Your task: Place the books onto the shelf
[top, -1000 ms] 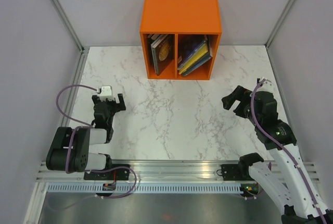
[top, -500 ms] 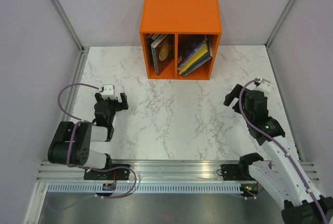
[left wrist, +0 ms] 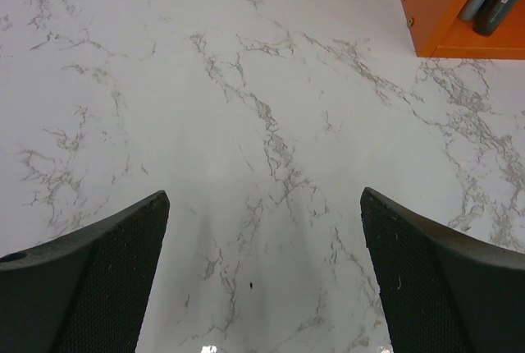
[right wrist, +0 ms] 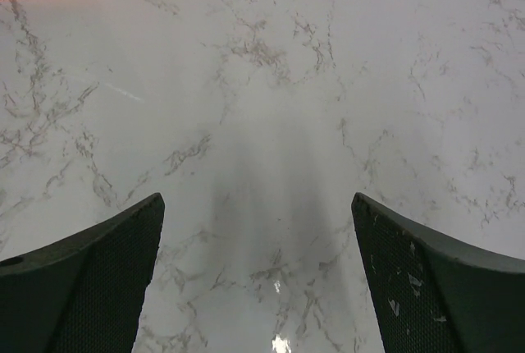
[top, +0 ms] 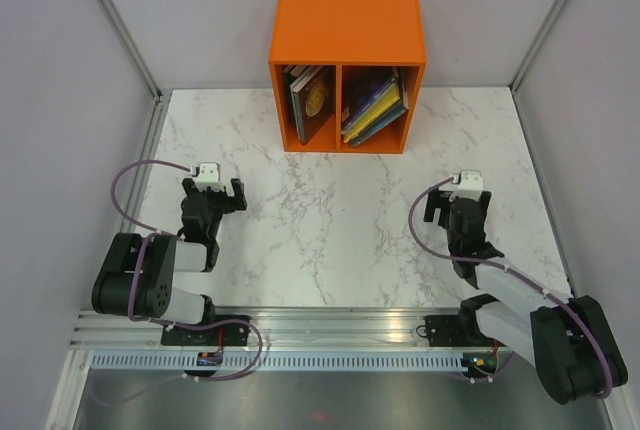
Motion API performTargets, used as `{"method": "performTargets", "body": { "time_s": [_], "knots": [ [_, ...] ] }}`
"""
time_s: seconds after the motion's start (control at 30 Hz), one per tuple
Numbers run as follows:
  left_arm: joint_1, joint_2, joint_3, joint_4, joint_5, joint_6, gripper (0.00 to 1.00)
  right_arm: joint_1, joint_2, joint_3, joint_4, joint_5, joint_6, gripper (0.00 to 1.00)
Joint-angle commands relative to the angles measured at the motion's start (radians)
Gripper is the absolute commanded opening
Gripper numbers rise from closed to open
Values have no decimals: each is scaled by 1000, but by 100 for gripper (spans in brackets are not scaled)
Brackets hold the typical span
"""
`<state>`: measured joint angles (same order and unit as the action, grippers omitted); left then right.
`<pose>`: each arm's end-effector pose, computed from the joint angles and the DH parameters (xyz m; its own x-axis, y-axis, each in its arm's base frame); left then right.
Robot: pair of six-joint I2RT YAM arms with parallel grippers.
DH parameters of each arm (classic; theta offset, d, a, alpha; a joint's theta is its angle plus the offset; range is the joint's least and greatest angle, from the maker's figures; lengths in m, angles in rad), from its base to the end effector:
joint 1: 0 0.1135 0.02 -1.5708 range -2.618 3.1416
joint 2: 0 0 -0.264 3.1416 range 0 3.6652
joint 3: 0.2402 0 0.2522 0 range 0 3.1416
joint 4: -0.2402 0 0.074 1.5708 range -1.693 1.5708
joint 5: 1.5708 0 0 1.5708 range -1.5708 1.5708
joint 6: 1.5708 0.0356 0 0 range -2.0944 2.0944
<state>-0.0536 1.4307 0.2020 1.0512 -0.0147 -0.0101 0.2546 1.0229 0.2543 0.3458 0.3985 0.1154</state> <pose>0.2294 -0.0118 0.1449 -0.1767 -0.0006 -0.9843 0.0374 0.9993 -0.0073 0.1948 0.0364 0.1679 -0.3817 0.0103 -0.9242 0.1553 0.9864 -0.0531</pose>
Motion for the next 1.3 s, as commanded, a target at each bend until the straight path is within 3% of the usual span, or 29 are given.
{"method": "performTargets", "body": {
  "time_s": [0.0, 0.07, 0.17, 0.37, 0.43, 0.57, 0.6, 1.27],
  "knots": [
    [3, 2, 22, 76, 10, 9, 100, -32, -3, -157, 496, 33, -50, 98],
    [3, 1, 22, 78, 10, 9, 100, -58, 58, -214, 697, 63, -10, 98],
    [3, 4, 22, 76, 10, 9, 100, -100, 164, -196, 807, 24, -34, 98],
    [3, 4, 22, 78, 10, 9, 100, -175, 561, -153, 1203, -217, -63, 98],
    [3, 0, 22, 76, 10, 9, 100, -175, 475, -95, 907, -188, -56, 98],
    [3, 2, 22, 75, 10, 9, 100, -176, 497, -9, 810, -263, -88, 98],
    [3, 4, 22, 76, 10, 9, 100, -175, 508, -16, 865, -283, -97, 98],
    [3, 2, 23, 78, 10, 9, 100, -175, 505, -16, 843, -299, -102, 98]
  ]
}}
